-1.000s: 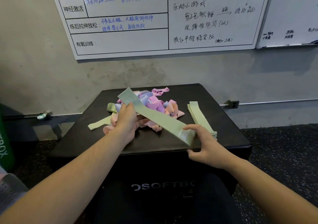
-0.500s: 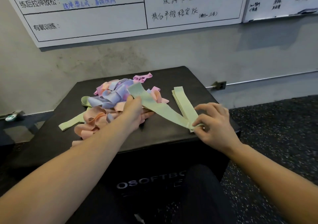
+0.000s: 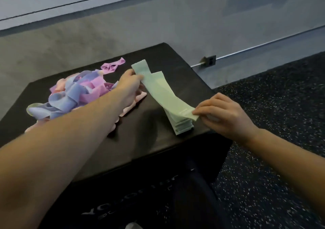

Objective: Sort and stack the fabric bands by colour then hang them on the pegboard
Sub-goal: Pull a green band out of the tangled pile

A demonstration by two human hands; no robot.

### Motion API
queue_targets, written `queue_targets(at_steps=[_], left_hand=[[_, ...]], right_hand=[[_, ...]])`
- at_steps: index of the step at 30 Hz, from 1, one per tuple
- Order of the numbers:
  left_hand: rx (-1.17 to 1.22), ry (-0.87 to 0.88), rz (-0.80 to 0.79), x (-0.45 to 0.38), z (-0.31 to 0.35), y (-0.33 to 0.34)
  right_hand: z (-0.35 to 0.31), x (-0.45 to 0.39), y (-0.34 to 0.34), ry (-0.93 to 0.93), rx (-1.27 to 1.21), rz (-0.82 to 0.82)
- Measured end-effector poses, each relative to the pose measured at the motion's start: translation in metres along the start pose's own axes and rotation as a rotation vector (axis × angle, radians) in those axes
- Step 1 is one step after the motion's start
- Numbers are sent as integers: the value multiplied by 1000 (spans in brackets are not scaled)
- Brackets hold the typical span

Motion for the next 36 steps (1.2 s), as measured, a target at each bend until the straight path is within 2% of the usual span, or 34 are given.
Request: queue_targets(at_steps=[3,6,9,16,21,28,33,36], left_hand=[[-103,53,60,-36,7,3],[-147,36,19,-61,4,14],[-173,9,-21,-80,-9,23],[-247,50,28,-108,-27,27],[-199,41,76,-115,-41,28],[-189,68,73,-84,-25,24],[-302,172,22,-29,-14,9],[-358,242,2,11,-12,-12]], right_hand=[[11,-11,10,-87,64,-59],[19,-22,27,-138,63,-115],[30,-26,47,-82,-39,-141],[40,-17,83,-38,-323,-230],[41,-15,86,-19,-250,-247],[48,-15,83,141,-409,-285],[51,-19,72,266,-485,-207],[36,-30,60,271,-464,-190]])
Point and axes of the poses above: each hand's wrist, its own x-axis away from the middle knuckle, its own y-axis out of the palm, z = x × y, the point moved 6 cm from there along -x, towards the middle knuckle, and after that the axes turned 12 degrees about -z, right-handed, at the moved point
